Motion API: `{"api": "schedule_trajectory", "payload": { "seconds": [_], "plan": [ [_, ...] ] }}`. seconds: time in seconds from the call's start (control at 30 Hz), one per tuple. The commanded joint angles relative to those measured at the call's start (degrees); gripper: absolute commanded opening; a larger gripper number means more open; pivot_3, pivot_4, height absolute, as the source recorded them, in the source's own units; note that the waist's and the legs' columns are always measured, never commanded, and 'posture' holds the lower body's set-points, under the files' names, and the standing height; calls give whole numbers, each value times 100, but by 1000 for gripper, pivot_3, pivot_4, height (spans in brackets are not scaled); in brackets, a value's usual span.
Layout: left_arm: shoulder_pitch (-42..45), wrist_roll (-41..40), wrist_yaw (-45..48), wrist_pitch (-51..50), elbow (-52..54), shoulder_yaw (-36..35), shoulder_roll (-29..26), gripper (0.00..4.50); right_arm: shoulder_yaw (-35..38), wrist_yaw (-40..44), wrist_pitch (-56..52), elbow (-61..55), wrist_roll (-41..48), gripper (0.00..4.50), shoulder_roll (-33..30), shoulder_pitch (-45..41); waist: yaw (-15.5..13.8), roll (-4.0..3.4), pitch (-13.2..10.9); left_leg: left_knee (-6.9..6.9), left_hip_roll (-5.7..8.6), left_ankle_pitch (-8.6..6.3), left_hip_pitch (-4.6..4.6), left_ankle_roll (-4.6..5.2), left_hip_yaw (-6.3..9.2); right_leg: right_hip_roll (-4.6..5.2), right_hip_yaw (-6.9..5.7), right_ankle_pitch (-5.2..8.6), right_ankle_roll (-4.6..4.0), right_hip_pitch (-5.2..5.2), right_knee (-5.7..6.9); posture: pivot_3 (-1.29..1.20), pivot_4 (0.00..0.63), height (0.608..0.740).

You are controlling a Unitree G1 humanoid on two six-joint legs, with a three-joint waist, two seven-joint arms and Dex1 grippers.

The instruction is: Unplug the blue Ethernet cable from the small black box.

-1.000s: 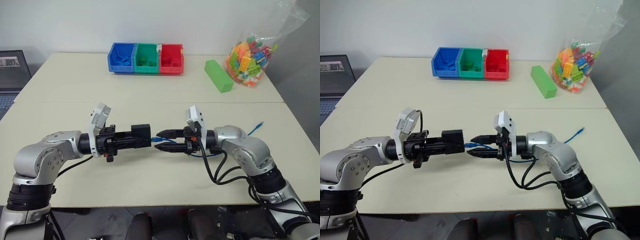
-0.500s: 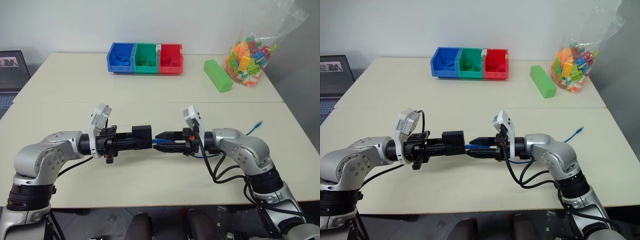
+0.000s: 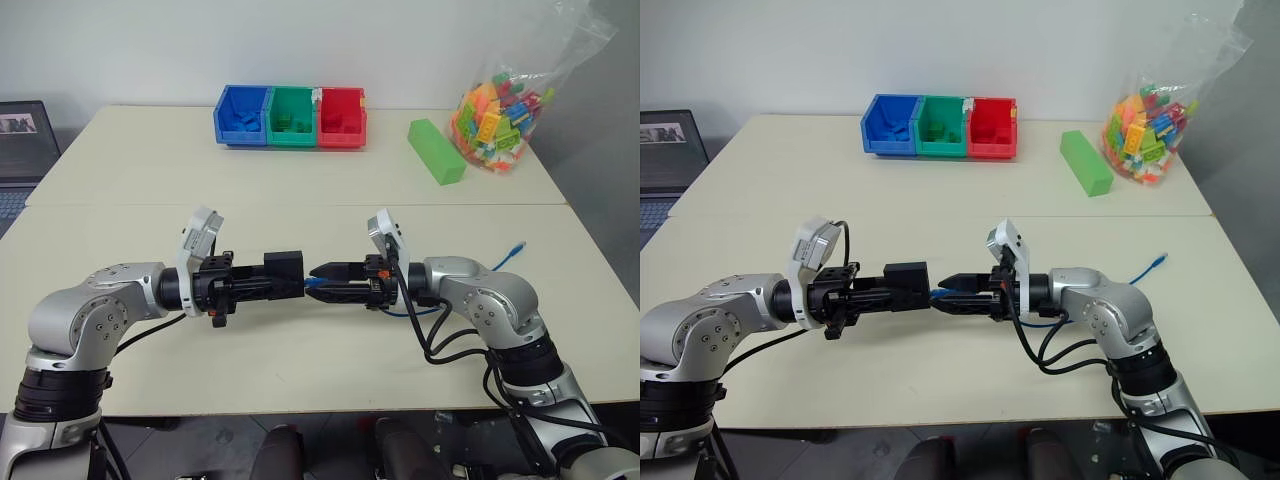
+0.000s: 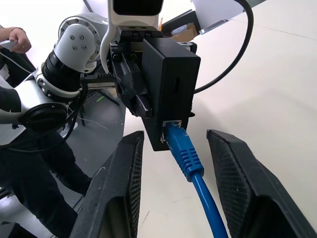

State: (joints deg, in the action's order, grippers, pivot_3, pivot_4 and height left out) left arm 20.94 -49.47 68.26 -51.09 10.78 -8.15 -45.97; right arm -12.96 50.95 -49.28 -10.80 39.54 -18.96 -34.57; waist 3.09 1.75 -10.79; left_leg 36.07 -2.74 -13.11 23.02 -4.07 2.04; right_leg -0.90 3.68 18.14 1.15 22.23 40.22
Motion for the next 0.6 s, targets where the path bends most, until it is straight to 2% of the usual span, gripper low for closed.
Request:
{"api": "schedule_trajectory", "payload": {
  "seconds": [0.03, 0.1, 0.3, 0.6],
  "plan": [
    [-8, -98, 77, 35, 175, -26, -38, 782, 107, 60, 10, -76, 83, 1757, 26, -92, 0, 0, 0, 0, 0, 0, 0, 0, 0, 0, 0, 0, 0, 0, 0, 0, 150, 740],
    [-7, -85, 83, 50, 163, -17, -33, 782, 86, 83, 14, -72, 63, 1440, 9, -99, 0, 0, 0, 0, 0, 0, 0, 0, 0, 0, 0, 0, 1, 0, -1, 0, 150, 740],
    [-8, -84, 96, 63, 152, -12, -13, 782, 42, 144, -2, -98, 50, 84, -31, -111, 1, 0, 0, -1, 0, 0, 1, 0, 0, 0, 0, 0, 1, 0, -4, 0, 150, 740],
    [23, -70, 135, 69, 83, -15, 15, 782, -13, 256, 1, -106, 14, 63, -57, -137, 1, 0, 0, -2, 0, 0, 3, 0, 0, 0, 0, 0, 1, 0, -10, 0, 150, 740]
  ]
}}
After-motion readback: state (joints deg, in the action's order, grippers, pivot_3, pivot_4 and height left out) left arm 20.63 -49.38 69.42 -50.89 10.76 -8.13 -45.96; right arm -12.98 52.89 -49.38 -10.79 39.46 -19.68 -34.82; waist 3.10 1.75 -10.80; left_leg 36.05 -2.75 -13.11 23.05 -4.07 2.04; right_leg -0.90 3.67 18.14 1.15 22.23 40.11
